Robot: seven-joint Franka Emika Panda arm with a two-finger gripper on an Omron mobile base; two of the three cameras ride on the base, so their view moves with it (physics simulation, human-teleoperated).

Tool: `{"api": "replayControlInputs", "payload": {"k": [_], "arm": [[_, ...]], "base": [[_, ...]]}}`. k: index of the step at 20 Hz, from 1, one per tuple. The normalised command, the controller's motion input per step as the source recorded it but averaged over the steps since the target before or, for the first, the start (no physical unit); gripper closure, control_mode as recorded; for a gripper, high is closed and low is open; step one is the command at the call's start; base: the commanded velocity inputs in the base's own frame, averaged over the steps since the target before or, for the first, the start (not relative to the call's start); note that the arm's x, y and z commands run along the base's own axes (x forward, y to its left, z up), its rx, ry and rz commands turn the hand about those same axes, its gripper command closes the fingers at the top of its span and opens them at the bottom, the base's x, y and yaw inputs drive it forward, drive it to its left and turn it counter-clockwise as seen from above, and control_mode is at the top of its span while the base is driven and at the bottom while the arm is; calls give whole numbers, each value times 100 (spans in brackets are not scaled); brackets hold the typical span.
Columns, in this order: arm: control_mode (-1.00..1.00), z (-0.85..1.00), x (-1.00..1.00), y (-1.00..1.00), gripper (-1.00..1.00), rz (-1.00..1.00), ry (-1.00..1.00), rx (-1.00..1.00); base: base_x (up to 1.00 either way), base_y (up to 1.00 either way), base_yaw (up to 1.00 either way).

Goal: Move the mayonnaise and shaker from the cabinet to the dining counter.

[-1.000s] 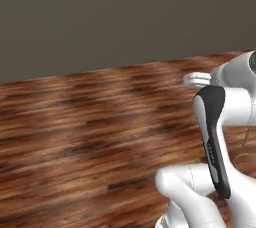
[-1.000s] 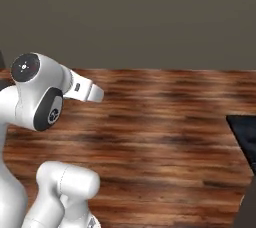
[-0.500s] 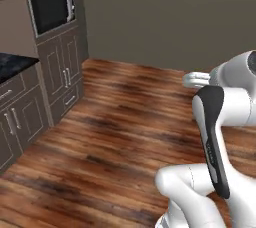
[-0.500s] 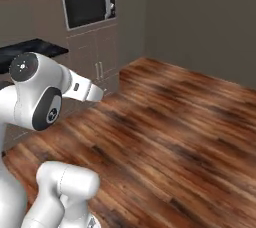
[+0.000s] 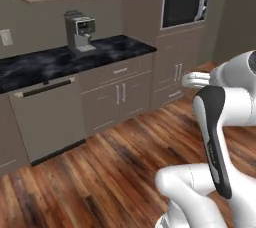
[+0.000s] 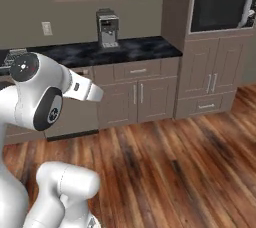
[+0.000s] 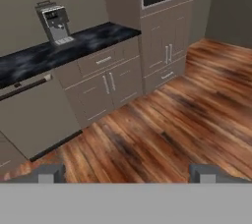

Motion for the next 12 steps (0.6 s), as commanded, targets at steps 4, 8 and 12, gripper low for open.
{"api": "replayControlInputs", "payload": {"k": [4,8,12], "arm": [[100,0,0,0,-100,0,0,0],[100,0,0,0,-100,0,0,0],[100,0,0,0,-100,0,0,0]], "base": [[58,4,52],[33,-32,13],[27,-48,0]]}}
